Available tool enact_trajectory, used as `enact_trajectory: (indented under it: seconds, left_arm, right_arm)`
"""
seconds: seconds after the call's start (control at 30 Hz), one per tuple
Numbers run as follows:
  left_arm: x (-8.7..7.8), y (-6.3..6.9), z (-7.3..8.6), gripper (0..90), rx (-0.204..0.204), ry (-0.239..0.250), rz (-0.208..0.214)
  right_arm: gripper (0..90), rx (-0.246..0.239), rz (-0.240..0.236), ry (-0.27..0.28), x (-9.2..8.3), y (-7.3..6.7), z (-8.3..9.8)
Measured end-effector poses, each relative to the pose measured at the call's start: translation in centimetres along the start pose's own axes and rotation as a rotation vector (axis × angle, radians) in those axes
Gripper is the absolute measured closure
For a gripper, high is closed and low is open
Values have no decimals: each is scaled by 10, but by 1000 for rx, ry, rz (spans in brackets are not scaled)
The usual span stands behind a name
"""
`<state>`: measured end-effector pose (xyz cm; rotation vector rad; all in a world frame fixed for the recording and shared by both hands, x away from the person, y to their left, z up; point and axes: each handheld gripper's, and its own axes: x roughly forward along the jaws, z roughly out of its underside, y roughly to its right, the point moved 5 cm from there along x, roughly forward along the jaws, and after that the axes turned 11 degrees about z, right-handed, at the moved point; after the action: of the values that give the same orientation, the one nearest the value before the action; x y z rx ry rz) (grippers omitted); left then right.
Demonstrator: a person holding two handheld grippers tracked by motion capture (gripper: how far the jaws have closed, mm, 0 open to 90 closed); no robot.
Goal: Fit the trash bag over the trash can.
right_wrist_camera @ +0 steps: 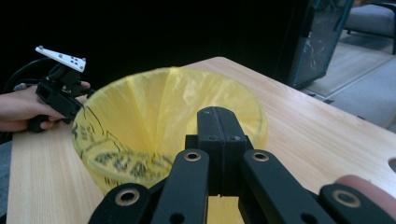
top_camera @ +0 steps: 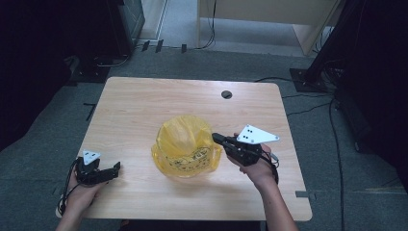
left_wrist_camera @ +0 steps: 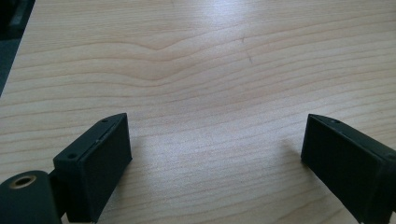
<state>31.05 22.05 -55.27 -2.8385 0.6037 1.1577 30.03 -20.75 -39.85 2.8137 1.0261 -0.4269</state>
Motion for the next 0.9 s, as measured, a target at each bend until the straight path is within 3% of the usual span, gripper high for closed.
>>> enact_trajectory:
  seconds: [0.13, 0.2, 0.27, 0.3, 0.33, 0.37, 0.43, 0.47, 0.5, 0.53, 0.57, 0.6, 0.63, 0.73, 0.77, 0.8, 0.83, 0.9]
  left_arm:
    - [0, 0, 0, 80, 0, -1, 0]
    - [0, 0, 0, 80, 0, 0, 0]
    - [0, 0, 0, 80, 0, -1, 0]
    - [0, 0, 0, 80, -1, 1, 0]
    - [0, 0, 0, 80, 0, 0, 0]
    - [0, 0, 0, 79, 0, 0, 0]
    - [0, 0, 0, 80, 0, 0, 0]
    - [0, 0, 0, 80, 0, 0, 0]
    - [0, 0, 0, 80, 0, 0, 0]
    - [0, 0, 0, 80, -2, 2, 0]
    - [0, 0, 0, 80, -1, 2, 0]
    - [0, 0, 0, 80, -1, 2, 0]
    - [0, 0, 0, 80, -1, 2, 0]
    - [0, 0, 0, 80, -1, 2, 0]
    - [0, 0, 0, 80, -2, 2, 0]
    - [0, 0, 0, 80, -2, 2, 0]
    - [1, 0, 0, 80, -1, 1, 0]
    - [1, 0, -1, 80, -3, 2, -2]
  right_arm:
    - [900, -33, -54, 1, 8, -4, -14]
    - [900, -103, -63, -3, 15, -8, -25]
    - [900, -124, -65, -11, 18, -10, -28]
    - [900, -179, -91, -21, 24, -13, -34]
    - [900, -179, -91, -21, 24, -13, -34]
    - [900, -224, -150, -36, 29, -17, -40]
    - [900, -266, -210, -63, 37, -23, -45]
    - [900, -266, -210, -63, 37, -23, -45]
    - [900, -301, -259, -93, 45, -28, -48]
    - [900, -301, -259, -93, 45, -28, -48]
    - [900, -343, -310, -110, 53, -34, -51]
    - [900, -343, -310, -110, 53, -34, -51]
    - [900, -389, -345, -125, 59, -40, -52]
    - [900, -428, -379, -139, 64, -46, -53]
    - [900, -466, -409, -156, 68, -51, -53]
    - [900, -466, -409, -156, 68, -51, -53]
    - [900, -507, -424, -188, 74, -54, -53]
    - [900, -543, -446, -218, 79, -56, -51]
